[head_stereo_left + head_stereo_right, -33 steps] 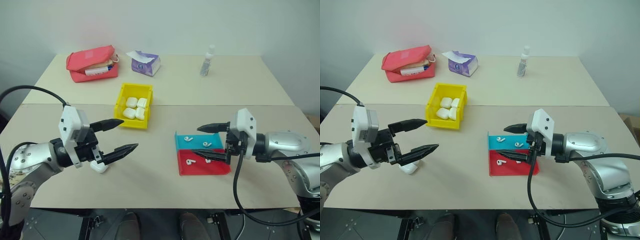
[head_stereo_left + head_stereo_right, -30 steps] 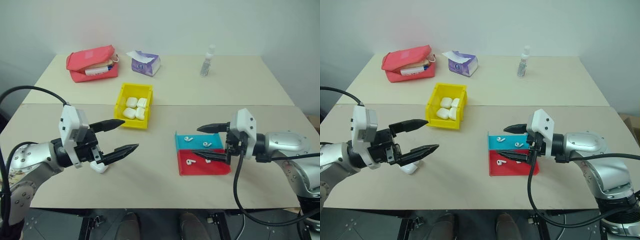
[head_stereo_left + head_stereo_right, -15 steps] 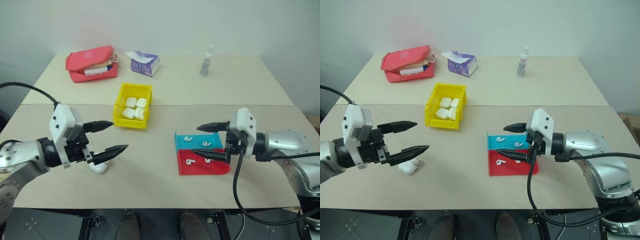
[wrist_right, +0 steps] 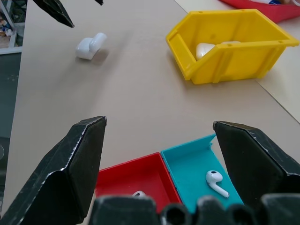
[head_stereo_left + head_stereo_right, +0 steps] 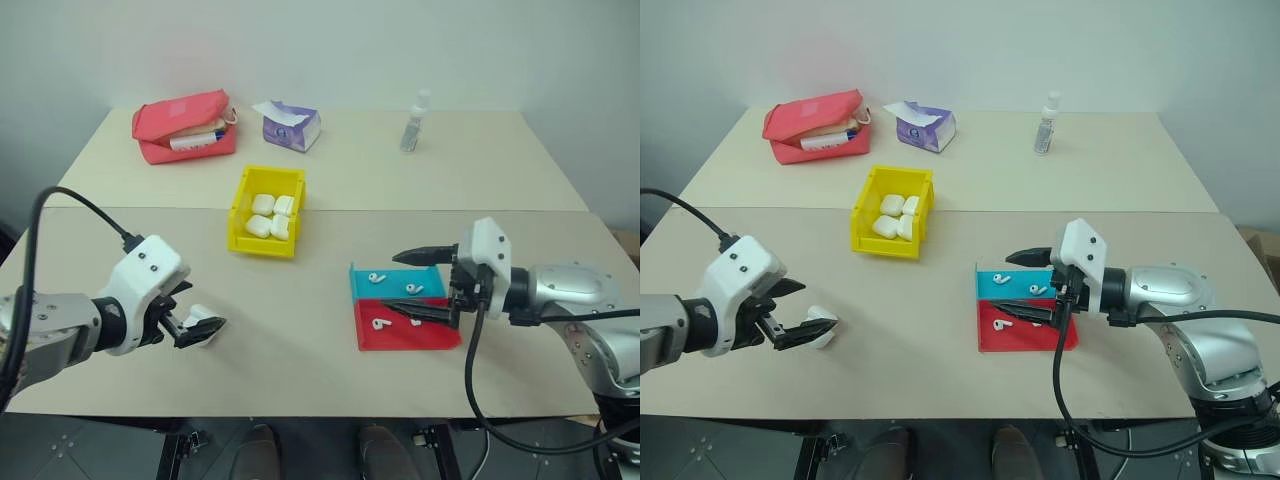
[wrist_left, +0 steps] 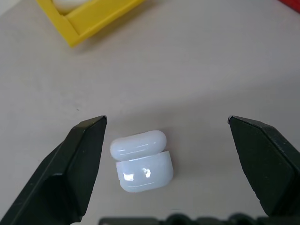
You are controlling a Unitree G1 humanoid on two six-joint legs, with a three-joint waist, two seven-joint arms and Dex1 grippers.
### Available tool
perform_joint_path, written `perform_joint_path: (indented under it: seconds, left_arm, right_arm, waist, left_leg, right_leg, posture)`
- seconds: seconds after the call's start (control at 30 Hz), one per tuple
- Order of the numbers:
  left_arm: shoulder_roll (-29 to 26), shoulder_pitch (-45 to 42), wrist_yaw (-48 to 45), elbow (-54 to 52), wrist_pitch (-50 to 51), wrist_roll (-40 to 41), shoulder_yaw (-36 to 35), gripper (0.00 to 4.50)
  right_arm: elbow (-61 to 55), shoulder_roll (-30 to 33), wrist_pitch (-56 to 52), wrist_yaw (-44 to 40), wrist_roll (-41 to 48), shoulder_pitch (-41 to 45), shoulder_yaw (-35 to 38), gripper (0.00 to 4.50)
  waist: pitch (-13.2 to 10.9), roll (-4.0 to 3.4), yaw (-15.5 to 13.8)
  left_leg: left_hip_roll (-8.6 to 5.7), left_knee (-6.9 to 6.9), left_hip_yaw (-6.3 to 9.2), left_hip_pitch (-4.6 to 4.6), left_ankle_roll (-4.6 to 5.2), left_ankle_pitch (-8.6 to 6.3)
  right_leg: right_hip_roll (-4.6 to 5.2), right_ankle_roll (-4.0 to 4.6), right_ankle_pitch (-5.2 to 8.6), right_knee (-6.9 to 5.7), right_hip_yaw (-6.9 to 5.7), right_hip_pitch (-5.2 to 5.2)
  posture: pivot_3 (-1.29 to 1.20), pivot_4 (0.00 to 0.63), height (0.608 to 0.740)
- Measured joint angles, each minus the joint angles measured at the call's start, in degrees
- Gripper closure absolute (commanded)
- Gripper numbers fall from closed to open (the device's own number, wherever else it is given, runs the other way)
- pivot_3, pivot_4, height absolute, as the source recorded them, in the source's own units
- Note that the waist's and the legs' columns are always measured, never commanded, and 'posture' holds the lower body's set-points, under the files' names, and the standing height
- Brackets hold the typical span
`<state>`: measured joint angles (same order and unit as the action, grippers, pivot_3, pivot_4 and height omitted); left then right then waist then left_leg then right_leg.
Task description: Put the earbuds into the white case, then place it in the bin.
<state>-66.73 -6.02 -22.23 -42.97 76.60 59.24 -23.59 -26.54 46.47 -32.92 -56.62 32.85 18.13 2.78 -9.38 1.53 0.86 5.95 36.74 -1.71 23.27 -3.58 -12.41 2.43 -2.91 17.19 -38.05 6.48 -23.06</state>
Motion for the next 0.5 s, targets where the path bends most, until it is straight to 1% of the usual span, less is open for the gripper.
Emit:
perform_joint_path:
  seconds: [0.13, 0.23, 0.37, 0.5]
  left_arm:
    - [-0.12, -3.65, 1.91, 2.60, 7.52, 1.99, 1.69, 0.00]
    - [0.87, -9.89, 3.66, 4.70, 12.70, 1.97, 5.41, 0.00]
    - [0.85, -13.73, 2.35, 6.27, 15.32, 3.15, 9.67, 0.00]
    - [-2.34, -17.34, -0.86, 10.43, 15.71, 2.88, 16.22, 0.00]
  right_arm:
    - [-0.12, -0.61, -0.24, 0.51, 0.15, 0.12, -0.09, 0.23]
    - [-0.17, -1.63, -0.33, 0.80, 0.15, 0.58, -0.73, 0.23]
    - [-0.50, -3.15, -0.36, 2.02, 0.14, 0.69, -1.98, 0.23]
    - [-1.83, -4.81, -0.43, 3.85, 0.11, 0.50, -2.39, 0.23]
  waist:
    - [0.00, 0.01, -0.03]
    - [0.00, 0.01, -0.13]
    - [0.01, 0.04, -0.15]
    - [0.01, 0.04, -0.09]
  left_leg:
    - [0.00, 0.00, 0.01, -0.03, 0.00, 0.00]
    - [-0.02, 0.02, 0.02, -0.03, -0.01, 0.01]
    - [-0.02, 0.01, 0.05, 0.04, -0.01, 0.00]
    - [-0.02, 0.00, 0.06, 0.04, -0.01, 0.00]
  right_leg:
    - [0.00, 0.00, 0.00, -0.02, -0.02, 0.01]
    - [0.00, 0.00, -0.01, -0.02, -0.04, 0.04]
    - [0.00, 0.00, 0.00, 0.01, -0.05, 0.00]
    - [0.00, 0.01, 0.00, -0.01, -0.06, -0.02]
  posture:
    - [0.00, 0.150, 0.740]
    - [0.00, 0.150, 0.740]
    - [0.00, 0.150, 0.740]
    - [0.00, 0.150, 0.740]
